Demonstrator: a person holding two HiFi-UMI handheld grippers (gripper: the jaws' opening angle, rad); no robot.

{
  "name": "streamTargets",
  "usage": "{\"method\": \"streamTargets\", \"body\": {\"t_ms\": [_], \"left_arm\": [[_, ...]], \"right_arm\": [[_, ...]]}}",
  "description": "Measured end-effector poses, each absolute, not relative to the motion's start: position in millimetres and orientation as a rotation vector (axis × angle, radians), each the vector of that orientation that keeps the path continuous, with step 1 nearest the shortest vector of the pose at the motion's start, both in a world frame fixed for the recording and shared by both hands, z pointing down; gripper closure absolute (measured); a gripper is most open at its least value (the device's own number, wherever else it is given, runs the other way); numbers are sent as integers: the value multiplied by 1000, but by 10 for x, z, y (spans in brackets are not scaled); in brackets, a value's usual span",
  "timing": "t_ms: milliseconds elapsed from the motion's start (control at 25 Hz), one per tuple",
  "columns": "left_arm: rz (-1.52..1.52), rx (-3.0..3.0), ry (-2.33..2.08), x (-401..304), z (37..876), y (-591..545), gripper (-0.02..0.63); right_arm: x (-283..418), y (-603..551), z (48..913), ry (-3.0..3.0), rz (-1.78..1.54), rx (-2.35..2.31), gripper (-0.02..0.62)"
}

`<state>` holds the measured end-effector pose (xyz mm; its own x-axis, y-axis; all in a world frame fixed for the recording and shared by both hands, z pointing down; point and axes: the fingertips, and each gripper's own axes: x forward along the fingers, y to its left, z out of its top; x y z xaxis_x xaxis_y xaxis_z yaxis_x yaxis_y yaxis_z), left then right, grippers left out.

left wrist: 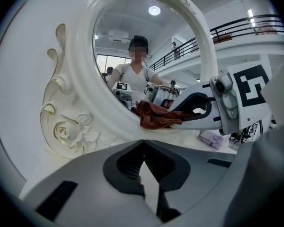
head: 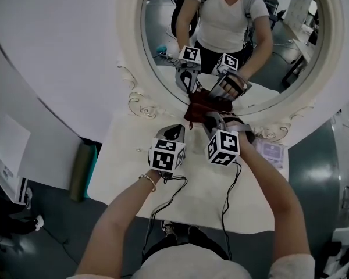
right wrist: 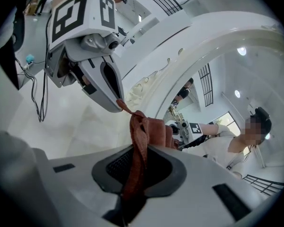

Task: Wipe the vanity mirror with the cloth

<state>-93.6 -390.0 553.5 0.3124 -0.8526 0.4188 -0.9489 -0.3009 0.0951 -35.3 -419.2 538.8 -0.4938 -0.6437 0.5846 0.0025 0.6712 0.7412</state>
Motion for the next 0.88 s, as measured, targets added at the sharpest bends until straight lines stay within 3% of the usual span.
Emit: {"method": "streamTargets", "body": {"t_ms": [400, 880], "left_arm": [[382, 2295, -1689, -940, 5092, -3980, 595], [215, 2426, -1685, -674, 3965, -4162, 595]], "right_arm": [[-272, -4198, 4954, -1946, -901, 576, 532], [99, -4186, 3745, -1900, -1043, 798, 532]]}}
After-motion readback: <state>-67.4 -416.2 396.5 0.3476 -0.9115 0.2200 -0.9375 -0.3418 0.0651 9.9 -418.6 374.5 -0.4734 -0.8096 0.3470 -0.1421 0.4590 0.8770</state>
